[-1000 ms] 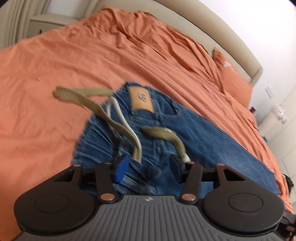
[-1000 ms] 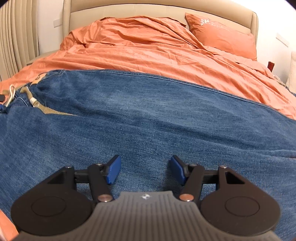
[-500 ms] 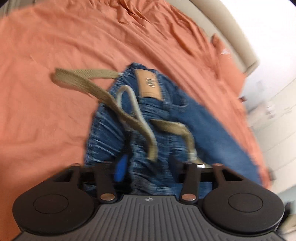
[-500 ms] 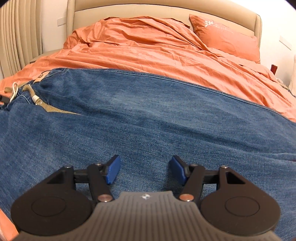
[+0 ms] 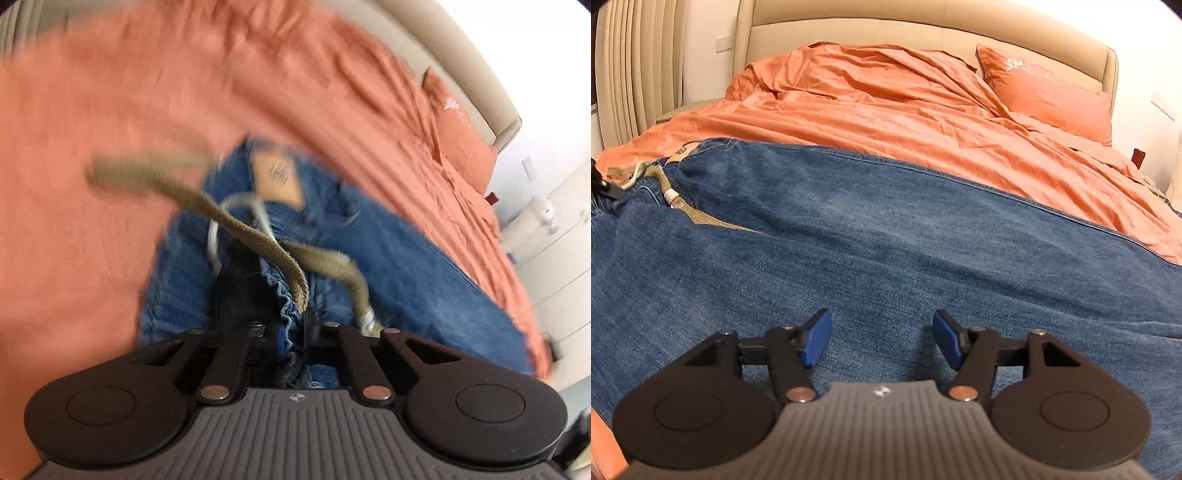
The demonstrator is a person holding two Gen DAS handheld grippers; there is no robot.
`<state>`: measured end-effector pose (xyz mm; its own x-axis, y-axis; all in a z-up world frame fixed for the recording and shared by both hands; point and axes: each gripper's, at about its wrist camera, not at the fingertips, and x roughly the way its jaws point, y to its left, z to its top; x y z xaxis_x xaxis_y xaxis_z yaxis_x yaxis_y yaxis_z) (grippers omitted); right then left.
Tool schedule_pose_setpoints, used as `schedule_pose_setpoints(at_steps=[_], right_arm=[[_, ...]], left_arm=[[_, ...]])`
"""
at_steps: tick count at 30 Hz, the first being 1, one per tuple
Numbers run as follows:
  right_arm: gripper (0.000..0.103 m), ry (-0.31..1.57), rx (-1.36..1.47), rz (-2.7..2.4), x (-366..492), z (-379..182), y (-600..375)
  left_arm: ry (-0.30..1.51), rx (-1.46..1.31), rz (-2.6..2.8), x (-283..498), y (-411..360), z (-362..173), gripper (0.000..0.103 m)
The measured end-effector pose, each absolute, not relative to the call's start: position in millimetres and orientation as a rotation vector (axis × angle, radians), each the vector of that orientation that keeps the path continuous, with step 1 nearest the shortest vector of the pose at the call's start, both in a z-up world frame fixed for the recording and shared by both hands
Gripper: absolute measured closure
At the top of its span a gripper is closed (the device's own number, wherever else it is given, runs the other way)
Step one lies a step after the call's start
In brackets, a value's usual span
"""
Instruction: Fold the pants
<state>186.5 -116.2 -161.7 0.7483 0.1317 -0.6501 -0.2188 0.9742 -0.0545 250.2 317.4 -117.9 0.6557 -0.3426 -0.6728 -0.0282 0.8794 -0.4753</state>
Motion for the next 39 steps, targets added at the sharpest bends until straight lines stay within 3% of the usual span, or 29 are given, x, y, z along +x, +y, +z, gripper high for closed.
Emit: schedule_pose_setpoints(at_steps=[4, 12, 15, 23, 33, 39], right_arm=[[0.045, 0.687, -0.104, 0.184, 183, -154, -123], [0.044, 0.818, -0.046, 0.107, 193, -159, -143], [0.038, 0.873, -0.002, 0.088, 199, -165, -150], [0.037, 0.893, 0.0, 0.095, 199, -166, -150], [0.037, 0.894, 0.025, 0.097, 193, -163, -154], [0.037, 0.894, 0.057, 0.078, 190, -154, -163]], left_arm=[[0.839, -0.329, -0.119, 236, 309, -83, 0.095], [0.972, -0.247, -0.03, 257, 304, -137, 0.093], [1.012, -0.157, -0.021, 259, 293, -142, 0.081], [1.048, -0.034, -0.054, 231, 298, -104, 0.06], [1.23, 0.001, 0.066, 206, 313, -140, 0.062], [1.219, 0.14, 0.099, 209, 290, -120, 0.062]])
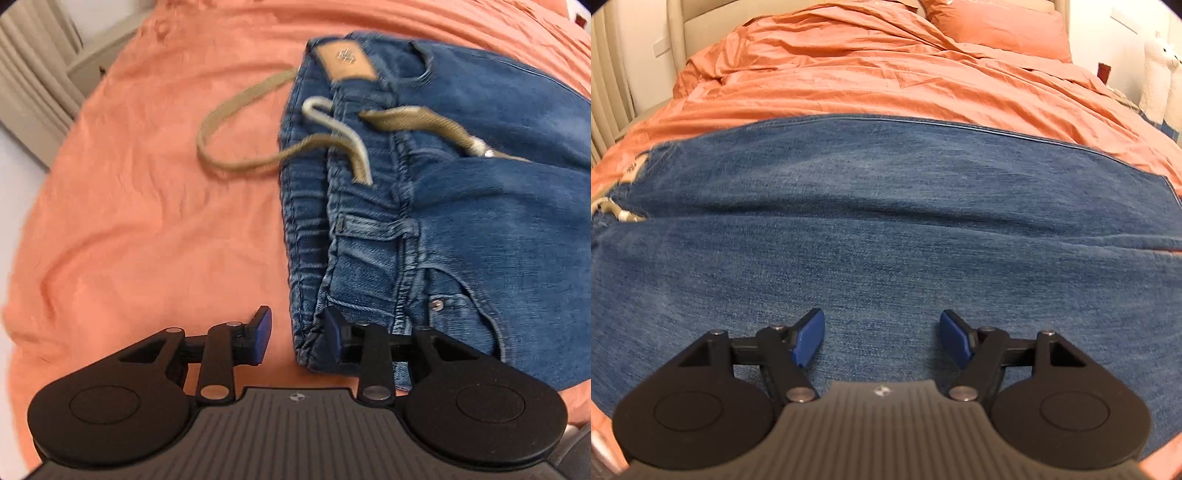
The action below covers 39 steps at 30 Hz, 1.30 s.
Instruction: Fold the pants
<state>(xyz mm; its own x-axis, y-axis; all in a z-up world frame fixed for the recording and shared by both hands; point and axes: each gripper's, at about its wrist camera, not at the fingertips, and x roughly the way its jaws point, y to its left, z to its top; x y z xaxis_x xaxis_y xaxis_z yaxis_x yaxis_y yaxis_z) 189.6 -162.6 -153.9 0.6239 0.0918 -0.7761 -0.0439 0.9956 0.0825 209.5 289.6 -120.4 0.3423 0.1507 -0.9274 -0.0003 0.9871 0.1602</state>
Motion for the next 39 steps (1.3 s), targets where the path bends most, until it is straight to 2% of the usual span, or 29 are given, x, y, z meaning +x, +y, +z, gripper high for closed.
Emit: schedule_pose_setpoints(at_steps=[10, 11, 12, 20, 27, 29, 34, 37, 38, 39], right_arm=[[0.032, 0.837, 0.117, 0.182, 168, -80, -201], [0.03, 0.823, 0.122, 0.206, 165, -70, -208], [0.022, 0.811, 0.127, 0.226, 163, -59, -217], [0.021, 0.811, 0.126, 0.185, 146, 13, -301], [0.022, 0.822, 0.075, 0.132, 118, 29, -391], [0.028, 0.854, 0.06, 0.081, 111, 26, -416], [0.052, 0.914, -0.069, 0.044, 88, 6, -472], [0.054, 0.952, -0.15, 0.035, 74, -14, -503], [0.056, 0.963, -0.179, 0.038, 70, -21, -510], [0.06, 0.977, -0.209, 0.041, 68, -30, -518]], left_arm=[[1.056, 0.442, -0.181, 171, 203, -59, 0.062], [1.05, 0.482, -0.217, 169, 193, -58, 0.062], [1.045, 0.526, -0.25, 166, 183, -58, 0.062], [1.098, 0.771, -0.484, 148, 111, -86, 0.06], [1.214, 0.898, -0.587, 147, 65, -131, 0.055], [1.237, 0.932, -0.587, 149, 56, -146, 0.052], [1.28, 1.002, -0.553, 148, 46, -177, 0.052], [1.286, 0.995, -0.506, 149, 44, -185, 0.053], [1.282, 0.99, -0.495, 148, 43, -186, 0.063], [1.274, 0.991, -0.49, 147, 43, -186, 0.068]])
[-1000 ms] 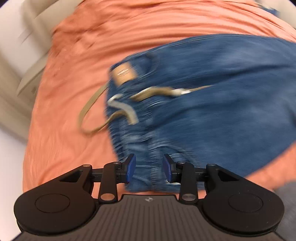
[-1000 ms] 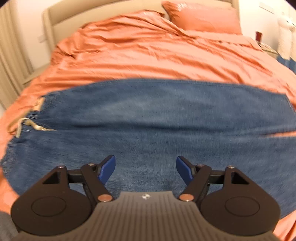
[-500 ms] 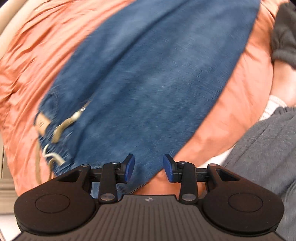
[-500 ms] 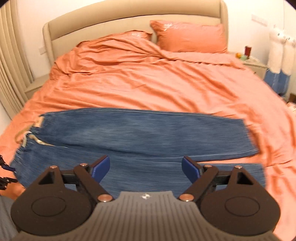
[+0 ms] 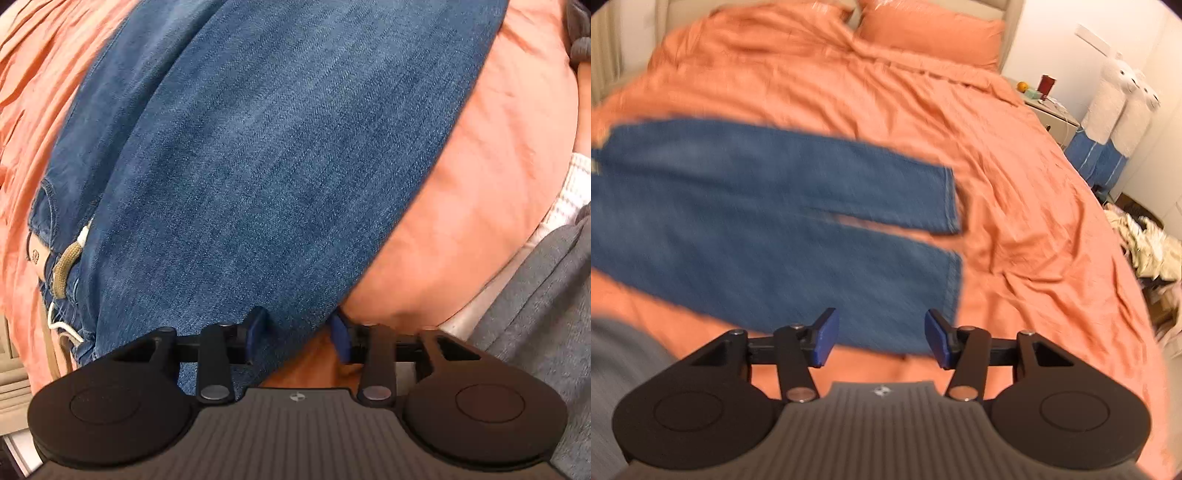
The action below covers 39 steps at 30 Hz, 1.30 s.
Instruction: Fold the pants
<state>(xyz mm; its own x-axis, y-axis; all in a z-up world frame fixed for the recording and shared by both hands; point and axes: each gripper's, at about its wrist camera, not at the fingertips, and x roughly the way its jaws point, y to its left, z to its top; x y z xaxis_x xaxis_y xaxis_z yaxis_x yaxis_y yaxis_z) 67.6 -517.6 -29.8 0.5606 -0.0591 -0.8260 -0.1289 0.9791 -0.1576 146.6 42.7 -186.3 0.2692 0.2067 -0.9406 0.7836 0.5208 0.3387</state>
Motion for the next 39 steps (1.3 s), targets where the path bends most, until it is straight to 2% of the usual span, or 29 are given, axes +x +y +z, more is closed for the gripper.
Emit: schedule_pose_setpoints(at_steps=[2, 3, 5, 11, 17, 18, 20, 21, 25, 31, 39], right_arm=[[0.07, 1.004, -0.266, 0.044, 65, -48, -528], [0.079, 1.01, -0.309, 0.051, 64, -57, -529], [0.083, 1.009, -0.423, 0.077, 61, -77, -527], [0.085, 0.944, -0.751, 0.175, 59, -133, -504], [0.086, 0.883, -1.021, 0.233, 63, -182, -486], [0.087, 0.861, -1.056, 0.226, 64, -187, -485], [0.1, 0.828, -1.092, 0.21, 66, -192, -483], [0.103, 0.825, -1.093, 0.2, 67, -193, -484], [0.103, 0.76, -1.088, 0.152, 67, -181, -485], [0.103, 0.691, -1.006, 0.038, 82, -133, -483], [0.103, 0.672, -0.876, -0.074, 154, -66, -481]], left_arm=[[1.246, 0.966, -0.465, 144, 44, -182, 0.089], [1.229, 0.951, -0.443, 143, 46, -179, 0.091], [1.187, 0.896, -0.399, 142, 51, -170, 0.095], [1.056, 0.765, -0.283, 143, 62, -143, 0.097], [0.998, 0.681, -0.223, 148, 60, -124, 0.097], [0.993, 0.674, -0.216, 150, 61, -121, 0.097], [0.982, 0.65, -0.203, 152, 62, -118, 0.097], [0.976, 0.641, -0.198, 153, 63, -115, 0.097], [0.923, 0.632, -0.155, 151, 62, -107, 0.097], [0.814, 0.658, -0.105, 160, 61, -74, 0.098], [0.728, 0.709, -0.058, 228, 51, -23, 0.098]])
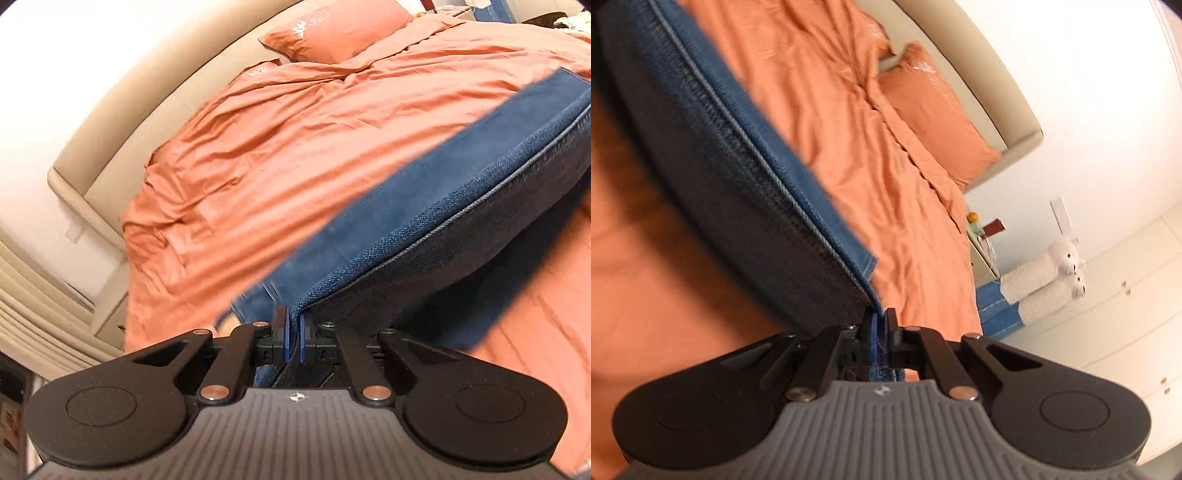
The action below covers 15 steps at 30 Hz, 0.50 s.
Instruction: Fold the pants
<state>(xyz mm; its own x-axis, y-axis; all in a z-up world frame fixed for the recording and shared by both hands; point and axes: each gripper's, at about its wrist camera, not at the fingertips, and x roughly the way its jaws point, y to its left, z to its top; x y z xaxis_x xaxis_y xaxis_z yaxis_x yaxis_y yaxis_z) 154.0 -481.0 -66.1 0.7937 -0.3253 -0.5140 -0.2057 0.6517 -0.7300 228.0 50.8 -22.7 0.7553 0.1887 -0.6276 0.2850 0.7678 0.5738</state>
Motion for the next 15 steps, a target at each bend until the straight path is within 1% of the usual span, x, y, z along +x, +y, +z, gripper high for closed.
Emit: schedule_pose_setpoints(at_steps=[5, 9, 15], right_arm=[[0.103, 0.719, -0.835, -0.092, 223, -62, -482], [0.103, 0.769, -0.803, -0.094, 284, -72, -482], [0.103, 0.876, -0.813, -0.071, 369, -125, -477]], left_arm=[[0.756, 0.735, -0.046, 291, 45, -27, 0.098], [0.794, 0.718, -0.039, 343, 44, -42, 0.098], [0.887, 0.735, -0.054, 420, 44, -96, 0.097]])
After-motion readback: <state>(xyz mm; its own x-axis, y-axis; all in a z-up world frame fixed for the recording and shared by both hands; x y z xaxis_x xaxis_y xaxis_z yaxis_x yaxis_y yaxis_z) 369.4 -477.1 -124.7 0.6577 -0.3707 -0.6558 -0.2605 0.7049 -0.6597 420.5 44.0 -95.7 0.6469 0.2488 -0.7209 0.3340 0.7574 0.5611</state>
